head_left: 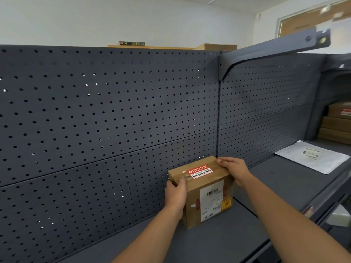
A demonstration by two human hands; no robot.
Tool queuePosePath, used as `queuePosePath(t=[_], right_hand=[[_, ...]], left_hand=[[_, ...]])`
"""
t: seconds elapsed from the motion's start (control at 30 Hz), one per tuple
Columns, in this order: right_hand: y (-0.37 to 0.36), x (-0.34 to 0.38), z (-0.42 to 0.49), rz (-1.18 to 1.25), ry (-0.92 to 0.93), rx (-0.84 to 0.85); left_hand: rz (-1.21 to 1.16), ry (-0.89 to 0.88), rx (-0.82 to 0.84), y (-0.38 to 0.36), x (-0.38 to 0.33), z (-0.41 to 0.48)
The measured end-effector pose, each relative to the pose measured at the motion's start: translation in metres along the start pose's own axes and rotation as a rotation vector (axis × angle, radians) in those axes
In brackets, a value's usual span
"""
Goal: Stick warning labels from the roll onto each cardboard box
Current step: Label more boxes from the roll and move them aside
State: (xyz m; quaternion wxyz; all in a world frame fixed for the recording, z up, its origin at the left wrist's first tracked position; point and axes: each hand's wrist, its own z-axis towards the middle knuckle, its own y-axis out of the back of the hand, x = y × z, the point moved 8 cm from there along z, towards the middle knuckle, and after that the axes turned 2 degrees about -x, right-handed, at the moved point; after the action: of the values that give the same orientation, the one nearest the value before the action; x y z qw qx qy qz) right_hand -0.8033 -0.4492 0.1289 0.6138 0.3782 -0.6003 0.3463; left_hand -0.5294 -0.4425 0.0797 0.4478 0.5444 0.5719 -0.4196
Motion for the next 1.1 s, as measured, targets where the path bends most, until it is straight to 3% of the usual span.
queuePosePath(t=[0.33, 0.7, 0.83, 1.1], right_hand=[[-0.001, 0.008, 0.012, -0.221, 0.078, -0.046], [-0.014, 0.037, 0.0, -0.788, 0.307, -0.154], [-0.026, 0.058, -0.018, -0.857, 0.458, -0.152], [-0.078, 0.09, -0.093, -0.894, 0.65, 0.121]], left_hand=[[0.126, -0.045, -0.047, -0.003, 0.002, 0.02], [0.253, -0.087, -0.107, 0.001, -0.012, 0.016], [0.334, -0.266, -0.141, 0.013, -0.036, 0.001], [0.748, -0.742, -0.152, 0.073, -0.081, -0.058]])
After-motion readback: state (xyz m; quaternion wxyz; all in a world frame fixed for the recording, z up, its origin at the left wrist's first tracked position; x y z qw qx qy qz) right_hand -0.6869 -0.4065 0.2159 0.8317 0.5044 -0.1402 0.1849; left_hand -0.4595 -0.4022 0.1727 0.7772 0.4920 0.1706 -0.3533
